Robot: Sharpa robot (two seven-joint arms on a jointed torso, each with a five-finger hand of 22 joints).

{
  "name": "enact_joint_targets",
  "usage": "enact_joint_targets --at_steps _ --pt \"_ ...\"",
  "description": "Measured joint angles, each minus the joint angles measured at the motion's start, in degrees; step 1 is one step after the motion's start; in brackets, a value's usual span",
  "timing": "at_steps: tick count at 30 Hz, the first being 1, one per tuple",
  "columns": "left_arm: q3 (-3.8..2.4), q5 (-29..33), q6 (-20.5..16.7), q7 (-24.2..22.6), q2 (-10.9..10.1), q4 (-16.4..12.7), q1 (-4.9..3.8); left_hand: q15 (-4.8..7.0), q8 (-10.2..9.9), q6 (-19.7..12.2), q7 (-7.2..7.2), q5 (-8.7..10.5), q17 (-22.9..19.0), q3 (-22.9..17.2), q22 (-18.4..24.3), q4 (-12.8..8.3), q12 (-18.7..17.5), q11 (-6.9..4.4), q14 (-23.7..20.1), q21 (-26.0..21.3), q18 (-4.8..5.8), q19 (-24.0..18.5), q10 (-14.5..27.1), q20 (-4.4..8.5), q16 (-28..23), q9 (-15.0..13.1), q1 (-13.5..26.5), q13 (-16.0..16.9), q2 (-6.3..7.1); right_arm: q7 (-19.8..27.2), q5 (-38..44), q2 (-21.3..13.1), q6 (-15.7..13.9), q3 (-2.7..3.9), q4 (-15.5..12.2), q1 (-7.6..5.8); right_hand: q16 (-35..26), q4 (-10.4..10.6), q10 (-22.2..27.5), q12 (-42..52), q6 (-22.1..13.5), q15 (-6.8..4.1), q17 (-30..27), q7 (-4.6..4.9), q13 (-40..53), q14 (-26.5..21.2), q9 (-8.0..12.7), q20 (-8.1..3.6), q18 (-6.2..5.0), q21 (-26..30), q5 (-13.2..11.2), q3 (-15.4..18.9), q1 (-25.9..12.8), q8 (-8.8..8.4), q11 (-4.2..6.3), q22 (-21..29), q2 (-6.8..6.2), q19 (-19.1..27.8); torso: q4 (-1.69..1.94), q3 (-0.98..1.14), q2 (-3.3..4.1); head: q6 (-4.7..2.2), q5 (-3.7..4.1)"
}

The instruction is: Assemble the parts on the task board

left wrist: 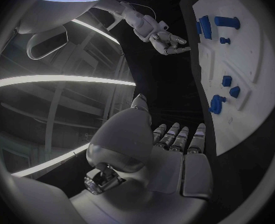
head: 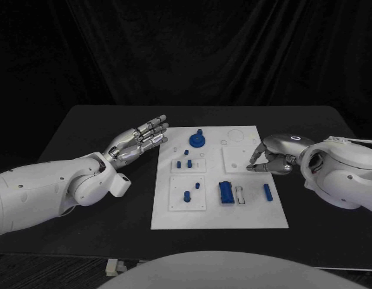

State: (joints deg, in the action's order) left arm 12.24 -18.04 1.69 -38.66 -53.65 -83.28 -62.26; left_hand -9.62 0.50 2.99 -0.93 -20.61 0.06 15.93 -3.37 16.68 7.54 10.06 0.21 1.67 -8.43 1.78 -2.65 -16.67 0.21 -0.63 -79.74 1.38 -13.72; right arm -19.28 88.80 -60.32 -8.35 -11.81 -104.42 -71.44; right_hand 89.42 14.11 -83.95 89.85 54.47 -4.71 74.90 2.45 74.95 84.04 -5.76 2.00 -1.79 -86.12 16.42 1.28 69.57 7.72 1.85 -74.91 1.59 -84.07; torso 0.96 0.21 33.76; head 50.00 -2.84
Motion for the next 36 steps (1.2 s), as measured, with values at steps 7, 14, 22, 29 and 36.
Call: enact_joint_targets --at_steps 7,14,22,29,36 --pt "0.0 -0.03 0.31 -0.01 0.05 0.03 0.0 0.0 0.24 1.05 -1.05 -1.27 0.01 0.0 0.0 0.0 0.17 -0.01 0.0 0.0 0.0 0.0 0.0 0.0 0.0 -0.13 -0.73 0.0 0.2 9.01 -1.51 0.43 -5.34 -0.08 -0.13 3.74 0.0 -2.96 0.01 0.0 2.87 0.0 0.0 -0.2 0.01 0.0 0.17 -0.06 -0.01 -0.2 -1.89 -1.21 5.92 0.44 0.0 0.0 -1.67 -0.06 0.0 0.0 0.03 0.0 0.07" --pt "0.0 -0.04 0.46 -0.02 0.23 0.05 0.0 0.0 0.27 1.74 -1.74 -2.0 0.03 0.0 0.01 0.0 0.45 -0.01 0.0 0.0 0.01 0.0 -0.01 0.0 0.0 -0.19 -1.34 0.06 0.16 13.31 -2.29 0.55 -7.64 -0.05 0.33 5.31 0.0 -1.22 0.0 0.0 7.17 0.47 0.0 0.63 0.0 0.05 0.04 -0.06 0.0 -0.43 -3.6 -0.91 5.25 1.37 -0.67 0.01 -1.52 -0.06 0.0 0.01 0.03 0.0 0.26" --pt "0.0 -0.05 0.67 -0.03 0.46 0.15 0.0 0.0 0.27 2.15 -2.15 -2.69 0.04 -0.32 0.01 -0.01 0.45 -0.01 0.0 0.0 0.0 0.0 -0.01 0.0 0.0 -0.28 -1.8 0.05 0.17 15.67 -2.66 0.98 -8.55 -0.05 0.35 6.51 0.0 -1.33 -0.18 0.0 7.17 0.67 0.0 0.63 -0.01 -0.15 0.35 -0.06 0.0 -0.43 -3.83 -1.02 5.61 1.24 -0.85 0.01 -2.31 -0.06 -0.05 0.03 0.03 0.0 0.12" --pt "0.0 -0.06 0.84 -0.03 0.46 0.26 0.0 0.0 0.27 2.68 -2.83 -3.51 0.05 -0.71 0.01 -0.22 0.84 -0.02 0.0 0.0 0.01 0.0 -0.01 0.0 0.0 -0.34 -3.16 0.05 0.27 16.7 -2.78 1.51 -8.8 -0.04 0.68 7.49 0.0 -1.46 -0.18 0.0 7.17 0.67 0.0 0.63 -0.01 -0.15 0.42 -0.05 -0.01 -0.43 -3.83 -1.14 5.74 1.02 -0.85 0.01 -2.43 -0.05 -0.05 0.03 0.03 0.0 0.04" --pt "0.0 -0.06 1.12 -0.04 0.66 0.48 0.0 0.0 0.49 2.87 -3.3 -4.34 0.06 -1.03 -0.03 -0.4 1.04 -0.02 0.0 0.0 0.01 0.0 -0.01 0.0 0.0 -0.35 -4.02 0.05 0.36 17.23 -2.84 2.44 -8.82 -0.04 1.29 8.69 0.0 -1.46 -0.17 0.0 7.17 0.67 0.0 0.63 -0.02 -0.15 0.48 0.15 0.0 -0.43 -3.83 -1.14 5.74 1.02 -0.86 -0.03 -2.43 0.15 -0.01 0.02 0.02 0.0 0.15"
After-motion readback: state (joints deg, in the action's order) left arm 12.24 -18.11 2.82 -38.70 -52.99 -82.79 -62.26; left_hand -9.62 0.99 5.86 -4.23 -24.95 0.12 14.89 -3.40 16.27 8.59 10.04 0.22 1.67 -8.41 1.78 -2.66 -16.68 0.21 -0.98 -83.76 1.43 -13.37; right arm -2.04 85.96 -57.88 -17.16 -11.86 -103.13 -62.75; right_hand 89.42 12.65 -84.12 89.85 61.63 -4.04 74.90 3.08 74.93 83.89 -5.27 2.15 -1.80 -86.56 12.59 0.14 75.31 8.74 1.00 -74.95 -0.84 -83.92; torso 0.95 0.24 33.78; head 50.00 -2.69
